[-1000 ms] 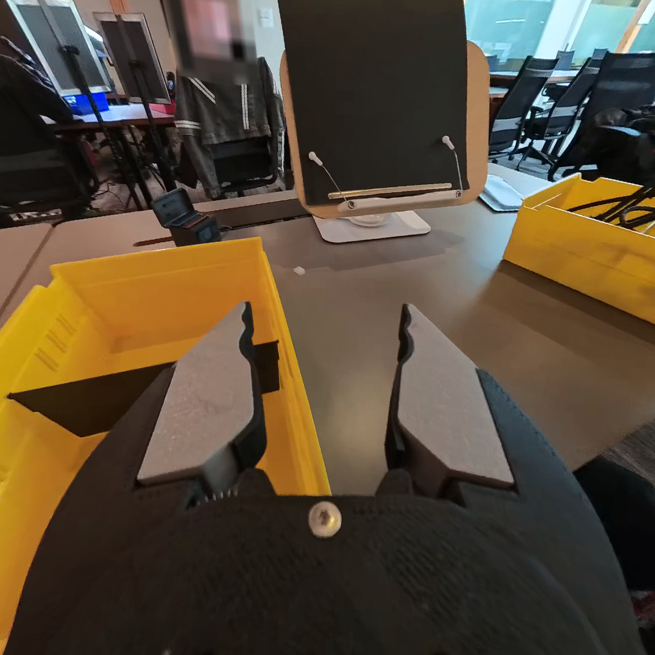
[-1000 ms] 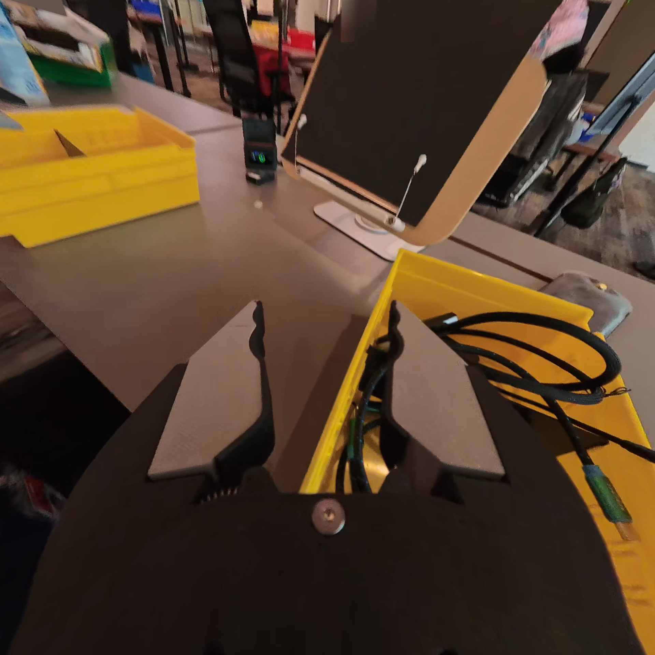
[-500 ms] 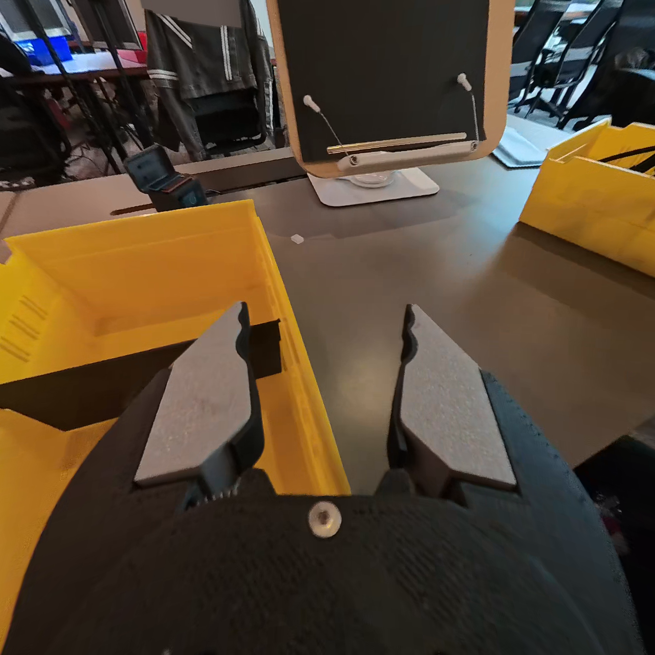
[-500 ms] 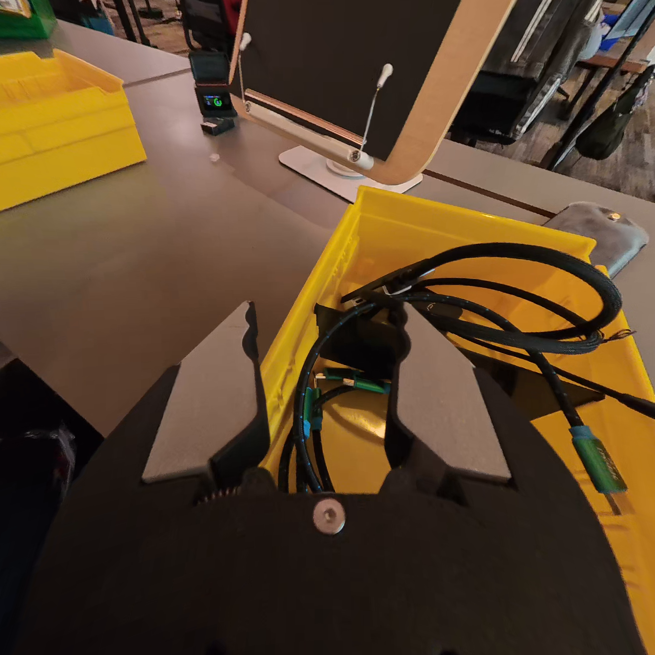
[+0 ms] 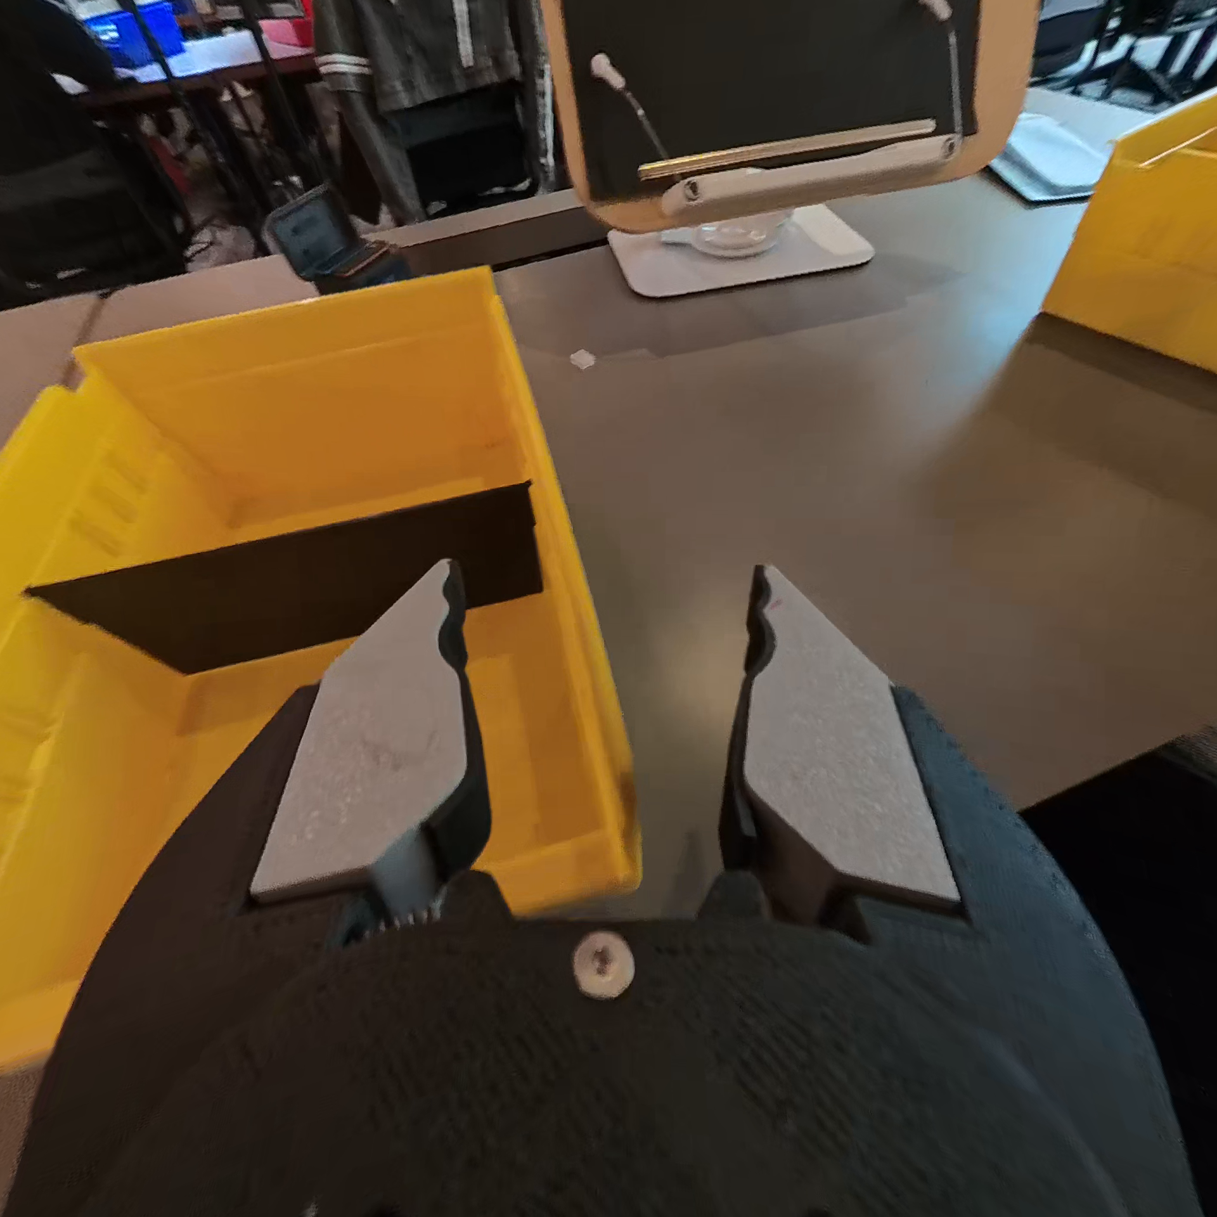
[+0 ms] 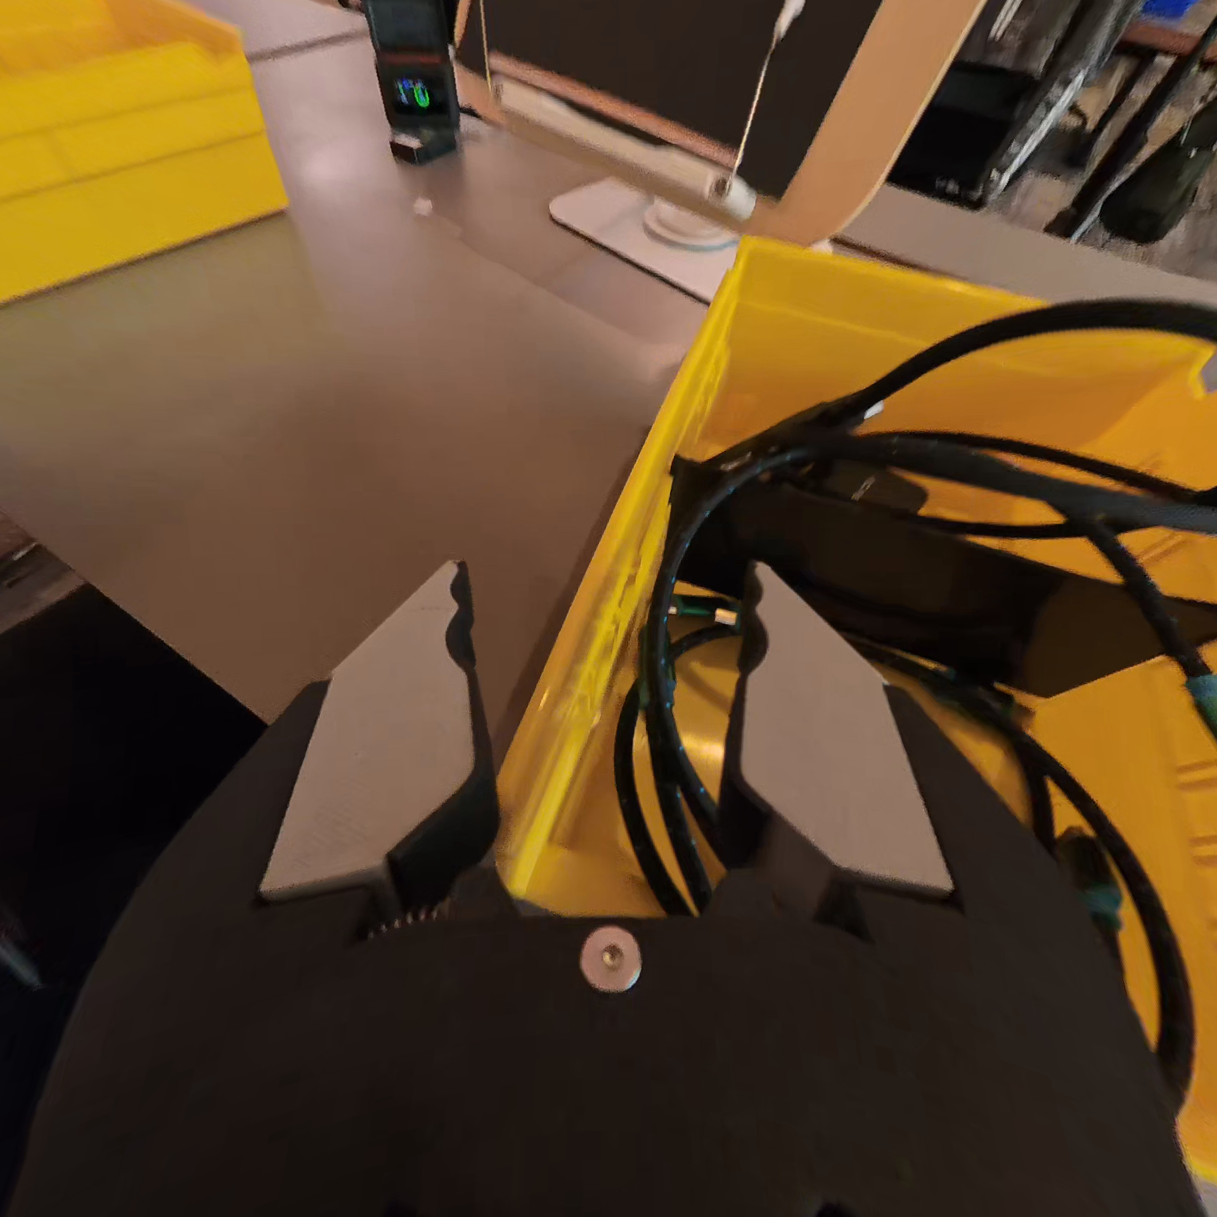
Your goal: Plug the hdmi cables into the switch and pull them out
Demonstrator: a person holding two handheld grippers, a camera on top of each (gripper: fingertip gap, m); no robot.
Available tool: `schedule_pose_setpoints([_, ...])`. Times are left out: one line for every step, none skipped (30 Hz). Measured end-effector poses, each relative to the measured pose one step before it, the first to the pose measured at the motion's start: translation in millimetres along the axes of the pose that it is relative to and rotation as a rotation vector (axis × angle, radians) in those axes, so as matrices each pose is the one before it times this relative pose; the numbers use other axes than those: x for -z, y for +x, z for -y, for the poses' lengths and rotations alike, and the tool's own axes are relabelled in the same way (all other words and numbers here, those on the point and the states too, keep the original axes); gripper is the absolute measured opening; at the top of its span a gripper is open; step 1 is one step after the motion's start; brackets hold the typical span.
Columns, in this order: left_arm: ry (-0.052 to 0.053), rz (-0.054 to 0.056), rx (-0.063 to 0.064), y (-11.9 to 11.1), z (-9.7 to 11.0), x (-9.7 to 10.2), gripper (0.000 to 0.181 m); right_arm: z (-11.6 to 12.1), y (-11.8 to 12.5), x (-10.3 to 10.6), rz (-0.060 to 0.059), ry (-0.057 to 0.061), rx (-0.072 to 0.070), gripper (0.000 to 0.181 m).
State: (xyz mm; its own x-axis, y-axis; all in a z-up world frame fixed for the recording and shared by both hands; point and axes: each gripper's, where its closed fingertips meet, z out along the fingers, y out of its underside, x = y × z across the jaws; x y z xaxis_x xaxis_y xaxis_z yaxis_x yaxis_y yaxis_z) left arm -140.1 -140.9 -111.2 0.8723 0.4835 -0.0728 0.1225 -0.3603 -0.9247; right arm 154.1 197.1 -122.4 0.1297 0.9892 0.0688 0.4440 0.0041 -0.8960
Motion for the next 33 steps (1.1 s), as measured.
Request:
schedule_pose_setpoints([-0.0022, 0.018, 0.0044, -4.49, -3.96, 1.53, 0.083, -7.84, -0.07, -3.22, -0.0193, -0.0375, 0.0025, 0.072])
schedule_pose_setpoints([-0.0027, 0.0083, 0.0035, -3.46, -4.64, 0.31, 0.078, -6.33, 1.13, -2.93, -0.0268, -0.0337, 0.0106, 0.062])
schedule_pose_setpoints([-0.0063, 0.0011, -0.0027, -2.66, -5.88, -1.31, 0.073, -1.78, -0.86, -2.08, -0.0138, -0.0065, 0.0111, 0.054])
schedule_pose_setpoints([-0.0136, 0.0075, -0.0064, -3.87, -7.11, -2.38, 0.066, 2.09, -1.05, -0.29, -0.0093, 0.0193, -0.0002, 0.041])
schedule_pose_setpoints([-0.001, -0.0084, -0.0073, -0.79, -4.38, -2.59, 0.063, 0.5, 0.92, -0.64, -0.0185, 0.0074, -0.0043, 0.04])
schedule_pose_setpoints([0.0268, -0.0403, 0.0063, 4.61, 0.79, -0.68, 0.054, -0.23, 0.0, -0.49, -0.011, -0.0027, -0.0108, 0.038])
schedule_pose_setpoints([0.0147, -0.0285, 0.0212, 2.98, 0.38, -0.57, 0.047, -0.38, 0.3, -0.57, -0.0115, -0.0053, -0.0107, 0.038])
schedule_pose_setpoints([0.0042, -0.0117, 0.0255, 0.95, -0.06, -0.71, 0.044, -1.14, 0.05, -1.26, -0.0101, -0.0089, -0.0092, 0.038])
schedule_pose_setpoints([0.003, -0.0239, 0.0085, 3.27, -0.21, -0.18, 0.031, -2.41, 0.25, -1.86, -0.0146, -0.0191, 0.0036, 0.037])
schedule_pose_setpoints([0.001, 0.002, -0.004, -0.47, -0.33, 0.04, 0.025, -1.26, 0.8, -1.19, -0.0218, -0.0156, 0.0209, 0.032])
schedule_pose_setpoints([-0.0053, 0.0312, -0.0359, -4.82, -0.71, 1.28, 0.018, -1.02, -0.37, -0.58, -0.017, -0.0195, 0.0219, 0.024])
schedule_pose_setpoints([-0.0255, 0.09, -0.1001, -12.77, -2.46, 3.6, 0.002, -1.92, 1.84, 0.04, -0.0391, -0.0287, 0.0198, 0.017])
schedule_pose_setpoints([-0.032, 0.0893, -0.1393, -13.1, -4.34, 3.06, 0.002, -2.1, 1.02, 0.81, -0.0454, -0.0335, 0.0274, 0.01])
schedule_pose_setpoints([-0.0062, -0.0054, -0.0268, -2.57, -2.48, 0.83, 0.001, -0.3, -4.52, 0.92, -0.0165, -0.0218, 0.0171, 0.008])
schedule_pose_setpoints([0.0177, -0.0418, 0.0405, 0.61, 0.27, 1.15, 0.0, 2.4, -9.58, 1.18, 0.0155, -0.0014, -0.0077, 0.008])
schedule_pose_setpoints([-0.0024, -0.0021, 0.0013, -4.62, -2.35, 1.93, 0.0, 2.24, -11.84, 1.26, 0.0242, -0.0026, -0.0071, 0.008])
schedule_pose_setpoints([-0.005, 0.0034, 0.0042, -5.99, -1.43, 3.27, 0.0, 1.48, -11.56, 1.3, 0.0119, -0.0106, 0.0099, 0.009])
schedule_pose_setpoints([0.0191, -0.0371, 0.0596, -1.62, 2.58, 4.58, 0.0, 2.17, -11.65, 1.32, 0.0048, -0.0096, 0.0188, 0.008])
schedule_pose_setpoints([0.0367, -0.0283, 0.0543, -2.29, 5.63, 6.35, 0.0, 3.49, -13.36, 1.16, 0.0106, -0.0039, 0.0158, 0.008])
schedule_pose_setpoints([0.028, 0.0093, 0.0145, -6.39, 6.39, 8.33, 0.0, 4.24, -14.6, 1.16, 0.0146, -0.0027, 0.0054, 0.008])
schedule_pose_setpoints([0.0172, 0.0, 0.0122, -5.17, 6.1, 8.38, 0.001, 4.57, -15.56, 1.04, 0.0131, -0.0032, 0.0078, 0.008])
schedule_pose_setpoints([0.0253, -0.0207, 0.0322, -2.08, 7.3, 8.34, 0.0, 5.54, -16.0, 0.23, 0.01, 0.0012, 0.0099, 0.009])
schedule_pose_setpoints([0.0175, -0.0035, 0.0169, -3.42, 6.0, 8.45, 0.0, 6.62, -17.16, -0.76, 0.0121, 0.0034, 0.0038, 0.01])
schedule_pose_setpoints([0.0079, 0.0084, -0.0082, -4.3, 4.38, 8.36, 0.0, 7.94, -18.59, -1.25, 0.0166, 0.0085, 0.0062, 0.011])
schedule_pose_setpoints([0.0082, 0.0023, 0.0008, -3.33, 3.78, 7.94, 0.0, 9.04, -18.63, -2.18, 0.0137, 0.0126, -0.0002, 0.012])
schedule_pose_setpoints([0.0139, 0.0033, 0.001, -3.24, 3.92, 8.03, 0.0, 9.75, -18.75, -3.29, 0.0139, 0.0208, 0.0074, 0.013])
schedule_pose_setpoints([0.0189, 0.008, -0.0069, -3.44, 4.4, 8.27, 0.0, 10.5, -17.87, -4.3, 0.0132, 0.0271, 0.0051, 0.013])
schedule_pose_setpoints([0.0196, 0.0065, -0.0056, -3.14, 4.67, 8.21, 0.0, 11.08, -18.55, -5.55, 0.0222, 0.0296, -0.0094, 0.013])
schedule_pose_setpoints([0.0223, 0.0083, -0.0036, -3.47, 5.56, 8.24, 0.0, 11.31, -20.57, -6.65, 0.0391, 0.0243, -0.0301, 0.016])
schedule_pose_setpoints([0.0201, 0.0086, -0.0058, -3.48, 6.21, 7.83, 0.0, 10.43, -22.58, -7.58, 0.0552, 0.014, -0.025, 0.02])
schedule_pose_setpoints([0.0129, 0.0098, -0.0117, -3.67, 6.5, 7.38, 0.0, 10.11, -22.27, -9.01, 0.0519, 0.0094, -0.0005, 0.022])
schedule_pose_setpoints([0.0102, 0.0143, -0.0161, -4.39, 7.28, 6.89, 0.0, 10.58, -21.5, -11.65, 0.0436, 0.007, 0.0055, 0.024])
schedule_pose_setpoints([0.01, 0.0169, -0.0147, -4.98, 7.99, 6.19, 0.0, 12.53, -20.84, -14.45, 0.0398, 0.0179, 0.0097, 0.027])
